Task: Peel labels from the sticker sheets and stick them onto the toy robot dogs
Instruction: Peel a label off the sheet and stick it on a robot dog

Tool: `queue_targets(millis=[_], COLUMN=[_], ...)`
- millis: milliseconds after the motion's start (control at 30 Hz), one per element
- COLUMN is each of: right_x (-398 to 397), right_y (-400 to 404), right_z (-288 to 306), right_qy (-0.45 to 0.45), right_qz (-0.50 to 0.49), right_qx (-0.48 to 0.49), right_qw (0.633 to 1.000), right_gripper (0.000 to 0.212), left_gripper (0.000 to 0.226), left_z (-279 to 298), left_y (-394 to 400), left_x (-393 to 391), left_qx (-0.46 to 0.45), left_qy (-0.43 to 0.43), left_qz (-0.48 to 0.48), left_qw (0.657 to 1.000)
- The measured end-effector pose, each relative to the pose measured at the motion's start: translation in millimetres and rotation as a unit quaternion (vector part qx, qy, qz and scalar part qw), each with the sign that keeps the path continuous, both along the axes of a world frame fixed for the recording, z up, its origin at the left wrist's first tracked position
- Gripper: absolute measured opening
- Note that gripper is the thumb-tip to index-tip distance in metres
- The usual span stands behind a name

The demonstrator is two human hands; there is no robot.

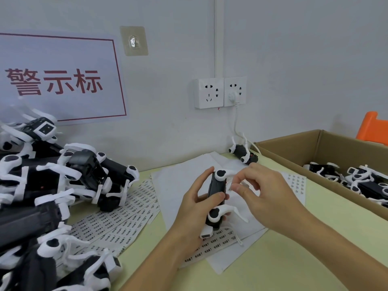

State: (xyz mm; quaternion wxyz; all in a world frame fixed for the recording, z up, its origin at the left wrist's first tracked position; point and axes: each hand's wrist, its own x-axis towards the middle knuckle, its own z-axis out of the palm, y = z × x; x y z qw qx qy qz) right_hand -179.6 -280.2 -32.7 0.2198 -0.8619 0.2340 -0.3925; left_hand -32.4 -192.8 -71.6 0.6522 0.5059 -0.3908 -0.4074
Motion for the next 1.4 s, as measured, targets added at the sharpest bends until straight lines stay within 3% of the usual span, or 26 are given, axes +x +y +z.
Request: queue_targets(millis=[300,500,933,1400], right_x=[4,8,11,10], right_y=[-1,2,-2,0], right_z=[-6,-9,-15,-15], right_qy=[0.001,-0.026,-0.015,-0.006], right_qz=[-0.003,0.005,-0.023,-0.039], right_qx=[0.007,-0.027,-0.073,-0.103], right_qw=[1.000,0.999,0.997,0.994], right_gripper=[0.025,0.038,0.011,0.007], left_gripper=[0.063,0.063,0.058,0.051], left_z=[-1,0,3,4], left_y=[-2,-3,-1,-1], left_x=[1,0,-3,-2], left_qx=[-0.006,-0.009,-0.006,0.007], left_qy=[-0.021,-0.030,-0.075,-0.074], left_qz=[-0.013,-0.034,-0.030,-0.018], left_qw=[1.000,0.999,0.997,0.997])
